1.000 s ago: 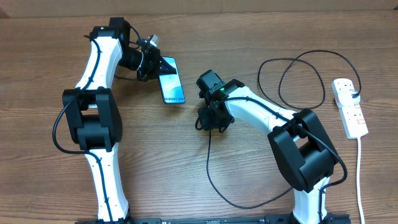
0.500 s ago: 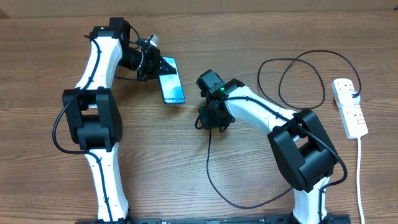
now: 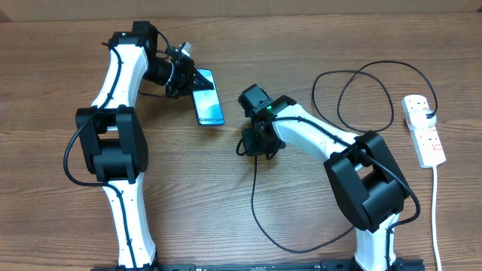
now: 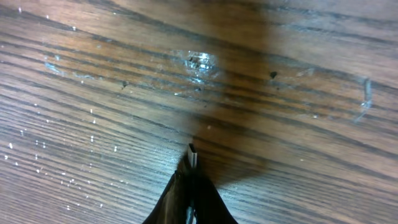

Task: Plug charger to phone and switch on socket
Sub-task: 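Grasp the cable plug with the right gripper and lift it, then carry the plug up to the bottom edge of the held phone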

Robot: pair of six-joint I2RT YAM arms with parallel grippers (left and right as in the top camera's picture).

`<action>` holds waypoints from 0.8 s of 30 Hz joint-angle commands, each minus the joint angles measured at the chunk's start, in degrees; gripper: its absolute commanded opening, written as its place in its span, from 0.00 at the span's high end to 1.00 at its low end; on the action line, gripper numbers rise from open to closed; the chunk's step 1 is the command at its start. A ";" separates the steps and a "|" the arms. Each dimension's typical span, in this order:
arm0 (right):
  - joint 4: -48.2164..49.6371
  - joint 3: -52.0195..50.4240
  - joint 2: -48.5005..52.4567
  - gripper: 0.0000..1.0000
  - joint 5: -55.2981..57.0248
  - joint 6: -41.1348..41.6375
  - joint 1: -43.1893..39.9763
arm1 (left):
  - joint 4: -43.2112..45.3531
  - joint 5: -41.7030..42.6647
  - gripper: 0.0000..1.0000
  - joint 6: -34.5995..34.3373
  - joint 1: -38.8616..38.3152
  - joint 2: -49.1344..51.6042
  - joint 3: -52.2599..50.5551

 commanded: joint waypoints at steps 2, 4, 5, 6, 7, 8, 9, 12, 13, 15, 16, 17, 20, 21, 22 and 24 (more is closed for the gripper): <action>-0.92 0.02 0.44 0.96 -9.27 -0.28 -1.31 | -0.74 1.60 0.96 -0.20 -0.39 -0.20 0.52; -1.84 0.07 -0.42 0.96 -13.22 -1.57 -2.67 | -0.72 1.62 0.96 -1.05 -0.39 -0.20 0.52; -2.29 0.07 -1.01 0.96 -15.65 -2.91 -3.43 | -0.70 2.21 0.96 -1.11 -0.39 -0.17 0.52; -2.84 0.07 -1.77 0.96 -19.34 -5.95 -4.35 | -0.61 4.11 0.96 -1.09 -0.39 -0.17 0.52; -3.45 0.09 -2.54 0.96 -23.85 -10.08 -5.27 | 0.17 7.52 0.96 -0.52 -0.37 -0.17 0.52; -4.00 0.07 -3.23 0.96 -28.06 -13.51 -6.03 | 1.25 11.39 0.96 0.72 -0.31 -0.17 0.52; -4.68 0.07 -4.26 0.96 -34.12 -18.08 -7.26 | 3.61 19.12 0.96 3.06 -0.22 -0.17 0.52; -5.51 0.07 -5.70 0.96 -44.52 -23.91 -9.66 | 8.83 32.37 0.96 4.52 -0.11 -0.20 0.52; -5.68 0.07 -5.92 0.96 -47.76 -25.35 -10.40 | 10.38 35.52 0.96 4.68 -0.11 -0.17 0.52; -5.75 0.07 -6.01 0.96 -55.41 -28.55 -11.85 | 12.22 38.58 0.96 4.96 -0.22 -0.20 0.55; -5.77 0.07 -6.01 0.96 -58.77 -30.16 -12.37 | 12.48 38.60 0.96 5.29 -0.44 -0.20 0.57; -5.79 0.07 -6.01 0.96 -61.79 -31.67 -12.90 | 12.46 38.62 0.96 5.75 -0.68 -0.20 0.57; -5.57 0.07 -6.01 0.96 -64.22 -32.24 -13.77 | 12.37 38.62 0.96 6.05 -1.18 -0.20 0.55; -5.57 0.07 -6.01 0.96 -64.17 -32.26 -13.97 | 12.35 38.62 0.96 5.95 -1.33 -0.20 0.57; -5.55 0.07 -6.01 0.96 -64.22 -32.24 -14.10 | 12.31 38.62 0.96 5.46 -1.51 -0.20 0.59; -5.31 0.07 -6.01 0.96 -64.43 -32.22 -14.16 | 11.93 38.58 0.96 4.20 -1.90 -0.20 0.57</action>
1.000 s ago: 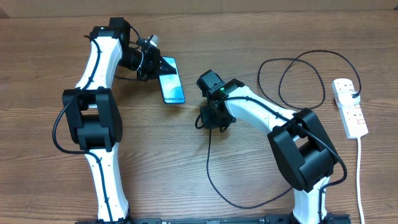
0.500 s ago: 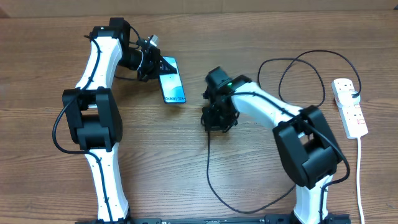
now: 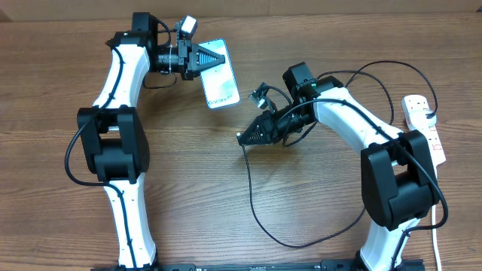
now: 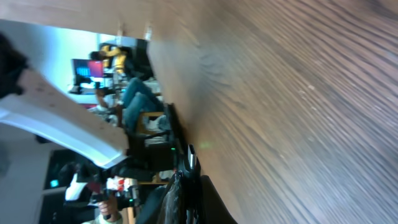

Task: Plug charger to phone and switch on socket
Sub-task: 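Carry the plug up to the bottom edge of the held phone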

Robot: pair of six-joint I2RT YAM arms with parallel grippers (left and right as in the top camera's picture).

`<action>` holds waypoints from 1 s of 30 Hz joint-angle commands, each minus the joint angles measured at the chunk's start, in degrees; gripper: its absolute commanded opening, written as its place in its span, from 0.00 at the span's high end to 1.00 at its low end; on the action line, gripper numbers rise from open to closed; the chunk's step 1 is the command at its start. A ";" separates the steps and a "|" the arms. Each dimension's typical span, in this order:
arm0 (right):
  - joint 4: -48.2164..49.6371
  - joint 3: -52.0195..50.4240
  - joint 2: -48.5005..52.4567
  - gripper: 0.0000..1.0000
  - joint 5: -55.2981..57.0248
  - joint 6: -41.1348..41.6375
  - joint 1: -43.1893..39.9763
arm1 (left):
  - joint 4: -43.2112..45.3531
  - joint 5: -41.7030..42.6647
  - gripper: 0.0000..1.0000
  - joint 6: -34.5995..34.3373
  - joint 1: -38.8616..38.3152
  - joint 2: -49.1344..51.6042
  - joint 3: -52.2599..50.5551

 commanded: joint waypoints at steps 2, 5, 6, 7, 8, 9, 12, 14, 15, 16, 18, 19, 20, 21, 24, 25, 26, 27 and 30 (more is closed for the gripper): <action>0.50 0.09 -1.55 0.96 -5.44 -2.60 -0.28 | -0.33 4.96 0.96 -2.60 -1.36 -0.20 0.57; 1.40 0.09 -1.55 0.96 -8.83 -2.60 -0.44 | -0.48 4.94 0.96 -5.81 -1.64 -0.20 0.57; 1.86 0.11 -1.55 0.96 -10.80 -2.60 -0.63 | -1.07 4.94 0.96 -5.84 -1.64 -0.20 0.57; 2.40 0.09 -1.55 0.96 -12.83 -2.60 -1.01 | -1.88 4.94 0.96 -5.86 -1.62 -0.20 0.57; 2.78 0.11 -1.55 0.96 -14.14 -2.60 -1.38 | -2.86 4.92 0.96 -5.84 -1.62 -0.20 0.57; 2.93 0.09 -1.55 0.96 -14.84 -2.60 -1.79 | -3.96 4.92 0.96 -5.81 -1.62 -0.20 0.57; 3.02 0.09 -1.55 0.96 -15.23 -2.56 -3.21 | -6.38 4.92 0.96 -5.18 -1.60 -0.20 0.57; 3.04 0.09 -1.55 0.96 -16.17 -2.58 -4.04 | -6.95 4.92 0.96 -5.11 -1.60 -0.20 0.57; 3.08 0.11 -1.55 0.97 -16.96 -2.60 -4.37 | -6.97 4.92 0.96 -5.11 -1.64 -0.20 0.57; 3.17 0.11 -1.55 0.96 -17.59 -2.60 -4.70 | -6.97 4.87 0.96 -4.90 -1.75 -0.20 0.57; 3.50 0.11 -1.55 0.96 -18.49 -2.58 -5.22 | -6.99 4.87 0.96 -4.50 -1.86 -0.20 0.57; 3.52 0.11 -1.55 0.96 -18.62 -2.58 -5.40 | -7.08 4.92 0.96 -4.50 -1.92 -0.20 0.57; 3.52 0.11 -1.55 0.96 -18.64 -2.58 -5.49 | -7.23 4.92 0.96 -4.50 -2.01 -0.20 0.57; 3.50 0.09 -1.55 0.96 -18.64 -2.58 -5.46 | -7.28 4.90 0.96 -4.50 -2.16 -0.20 0.57; 3.50 0.09 -1.55 0.96 -18.64 -2.58 -5.44 | -7.41 4.87 0.96 -4.50 -2.71 -0.20 0.57; 3.52 0.09 -1.55 0.96 -18.64 -2.58 -5.33 | -7.39 4.87 0.96 -4.50 -2.97 -0.20 0.57; 3.54 0.11 -1.55 0.96 -18.64 -2.58 -5.33 | -7.43 4.85 0.96 -4.52 -3.17 -0.20 0.57; 3.54 0.09 -1.55 0.96 -18.64 -2.58 -5.35 | -7.43 4.85 0.96 -4.57 -3.37 -0.20 0.57; 3.72 0.11 -1.55 0.96 -18.69 -2.58 -5.35 | -7.48 4.85 0.96 -4.83 -3.98 -0.20 0.57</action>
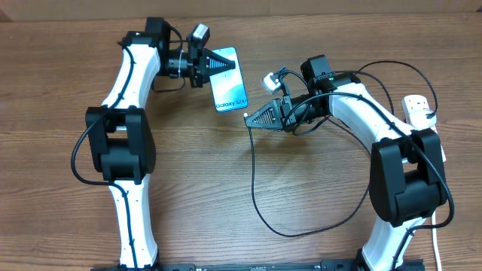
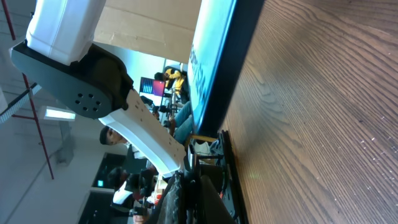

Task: Plug charger to phone and switch on socket
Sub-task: 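Carry the plug up to the bottom edge of the held phone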

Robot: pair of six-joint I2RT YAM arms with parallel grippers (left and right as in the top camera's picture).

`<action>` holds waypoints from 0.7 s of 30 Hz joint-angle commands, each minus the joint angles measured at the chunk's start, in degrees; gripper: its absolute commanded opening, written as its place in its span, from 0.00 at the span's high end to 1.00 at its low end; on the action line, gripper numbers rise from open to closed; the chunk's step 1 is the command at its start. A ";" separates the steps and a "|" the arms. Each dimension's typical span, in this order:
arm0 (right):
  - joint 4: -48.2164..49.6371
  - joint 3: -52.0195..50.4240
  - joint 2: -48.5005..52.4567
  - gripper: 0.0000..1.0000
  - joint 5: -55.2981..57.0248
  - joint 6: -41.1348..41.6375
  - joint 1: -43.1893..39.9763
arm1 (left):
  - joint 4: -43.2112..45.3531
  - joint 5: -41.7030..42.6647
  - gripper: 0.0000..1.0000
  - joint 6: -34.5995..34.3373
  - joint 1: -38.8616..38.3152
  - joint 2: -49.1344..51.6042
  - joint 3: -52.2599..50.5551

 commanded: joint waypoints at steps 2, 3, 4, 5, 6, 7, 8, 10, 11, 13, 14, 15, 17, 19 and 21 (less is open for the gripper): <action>0.31 0.11 -1.55 0.96 -1.79 -0.46 -0.02 | -0.24 3.41 0.96 -0.66 -1.27 -0.20 0.57; 0.33 0.11 -1.55 0.96 -1.77 -0.46 -0.02 | -0.28 3.41 0.96 -0.70 -1.42 -0.20 0.57; 0.33 0.11 -1.55 0.96 -1.77 -0.46 -0.02 | -0.46 3.39 0.96 -0.70 -1.55 -0.20 0.57; 0.33 0.11 -1.55 0.96 -1.77 -0.46 -0.02 | -0.61 3.39 0.96 -0.70 -1.62 -0.20 0.57; 0.33 0.11 -1.55 0.96 -1.77 -0.46 -0.02 | -0.66 3.30 0.96 -0.72 -1.73 -0.20 0.57; 0.33 0.11 -1.55 0.96 -1.77 -0.46 -0.02 | -0.66 2.75 0.96 -1.09 -1.81 -0.20 0.57; 0.33 0.11 -1.55 0.96 -1.77 -0.46 -0.02 | -0.63 1.66 0.96 -2.01 -1.90 -0.20 0.57; 0.33 0.11 -1.55 0.96 -1.77 -0.46 -0.02 | -0.66 -0.26 0.96 -3.76 -1.97 -0.20 0.57; 0.35 0.11 -1.55 0.96 -1.77 -0.46 -0.02 | -0.63 -0.52 0.96 -4.09 -2.01 -0.20 0.57; 0.35 0.11 -1.55 0.96 -1.77 -0.46 -0.02 | -0.63 -0.37 0.96 -4.13 -2.10 -0.20 0.57; 0.37 0.11 -1.55 0.96 -1.75 -0.46 -0.02 | -0.63 -0.39 0.96 -4.59 -2.14 -0.20 0.57; 0.52 0.11 -1.55 0.96 -1.77 -0.42 -0.02 | -0.63 -0.39 0.96 -4.72 -2.16 -0.20 0.57; 0.85 0.11 -1.55 0.96 -1.77 -0.07 -0.02 | -0.63 -0.39 0.96 -4.76 -2.23 -0.20 0.57; 0.96 0.11 -1.55 0.96 -1.77 -0.04 -0.02 | -0.61 -0.37 0.96 -4.81 -2.25 -0.20 0.57; 0.94 0.11 -1.55 0.96 -1.77 0.00 -0.02 | -0.59 -0.37 0.96 -5.46 -2.25 -0.20 0.57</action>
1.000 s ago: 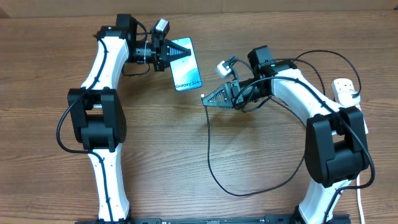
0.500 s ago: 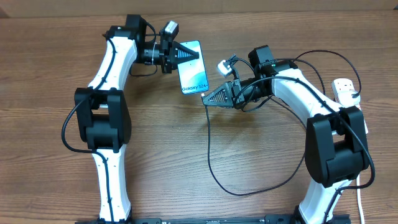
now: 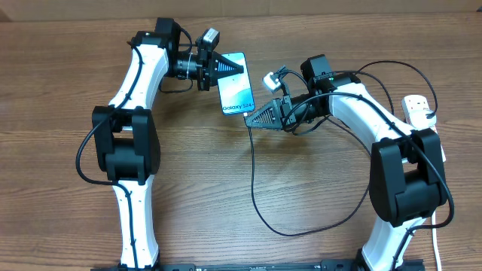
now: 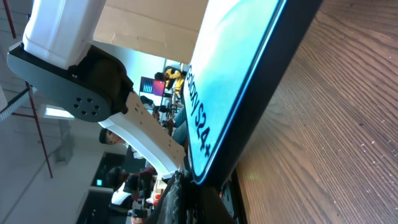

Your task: Plug charger to phone and switch on socket

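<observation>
My left gripper [image 3: 220, 66] is shut on the top end of the phone [image 3: 236, 93], a lit blue screen reading Galaxy S24, held above the table. Facing it, my right gripper [image 3: 252, 120] is shut on the charger plug [image 3: 249, 120], whose tip sits at the phone's bottom edge. In the right wrist view the phone [image 4: 249, 81] fills the frame and its lower corner lies right over the plug at my right gripper [image 4: 189, 180]. The black charger cable [image 3: 252, 181] hangs down and loops back to the white socket strip [image 3: 422, 128].
The socket strip lies at the table's right edge with a white lead running toward the front. The black cable loops over the front-middle and back-right of the wooden table [image 3: 188, 218]. Both arm bases stand near the front edge.
The left gripper has carried the phone a little right and down, so its bottom edge now meets the plug. The right gripper has barely moved.
At first the phone lay by the left gripper and the right gripper was low on the table with the plug. Then both were lifted, phone and plug apart. The gap had shrunk by the last moment, and now plug and phone edge meet.
</observation>
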Robot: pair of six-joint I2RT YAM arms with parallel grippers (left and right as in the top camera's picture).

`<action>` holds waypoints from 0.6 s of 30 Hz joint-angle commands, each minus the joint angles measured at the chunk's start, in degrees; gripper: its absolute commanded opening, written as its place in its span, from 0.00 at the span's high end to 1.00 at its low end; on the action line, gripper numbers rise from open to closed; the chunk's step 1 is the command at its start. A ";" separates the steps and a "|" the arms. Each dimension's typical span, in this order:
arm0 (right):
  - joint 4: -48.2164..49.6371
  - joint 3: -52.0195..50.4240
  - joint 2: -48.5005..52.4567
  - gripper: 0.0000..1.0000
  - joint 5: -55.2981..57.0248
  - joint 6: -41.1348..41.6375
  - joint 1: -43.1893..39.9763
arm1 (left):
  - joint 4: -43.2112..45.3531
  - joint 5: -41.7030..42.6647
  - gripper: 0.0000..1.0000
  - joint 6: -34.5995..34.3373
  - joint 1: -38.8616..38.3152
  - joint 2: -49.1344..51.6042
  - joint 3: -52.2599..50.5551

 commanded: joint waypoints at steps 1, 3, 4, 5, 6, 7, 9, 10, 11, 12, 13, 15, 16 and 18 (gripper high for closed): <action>0.26 0.11 -1.55 0.96 -1.57 0.13 -0.02 | -0.11 1.64 0.96 -2.32 -0.46 -0.20 0.57; 0.26 0.11 -1.55 0.96 -1.57 0.15 -0.02 | 0.02 1.64 0.96 -2.34 -0.48 -0.20 0.57; 0.26 0.11 -1.55 0.96 -1.57 0.15 -0.02 | 0.04 1.62 0.96 -2.32 -0.48 -0.20 0.57; 0.24 0.11 -1.55 0.96 -1.57 0.15 -0.02 | 0.04 1.64 0.96 -2.34 -0.48 -0.20 0.57; 0.24 0.11 -1.55 0.96 -1.57 0.15 -0.02 | 0.04 1.64 0.96 -2.34 -0.48 -0.20 0.57; 0.24 0.11 -1.55 0.96 -1.57 0.15 -0.02 | 0.04 1.64 0.96 -2.34 -0.48 -0.20 0.57; 0.22 0.11 -1.55 0.96 -1.57 0.15 -0.02 | 0.07 1.62 0.96 -2.27 -0.50 -0.20 0.57; 0.22 0.11 -1.55 0.96 -1.57 0.15 -0.02 | 0.07 1.60 0.96 -2.27 -0.50 -0.20 0.57; 0.22 0.11 -1.55 0.96 -1.57 0.17 -0.02 | 0.09 1.60 0.96 -2.27 -0.50 -0.20 0.57; 0.17 0.11 -1.55 0.96 -1.57 0.17 -0.02 | 0.17 1.60 0.96 -2.27 -0.50 -0.20 0.57; -0.04 0.11 -1.55 0.96 -1.57 0.17 0.00 | 0.33 1.60 0.96 -2.27 -0.50 -0.20 0.57; -0.94 0.11 -1.55 0.96 -1.55 0.15 -0.02 | 0.50 1.57 0.96 -2.27 -0.50 -0.20 0.57; -1.49 0.11 -1.55 0.96 -1.53 0.13 -0.02 | 0.50 1.60 0.96 -2.27 -0.50 -0.20 0.57; -1.95 0.11 -1.55 0.96 -1.40 0.13 -0.02 | 0.50 1.60 0.96 -2.27 -0.50 -0.20 0.57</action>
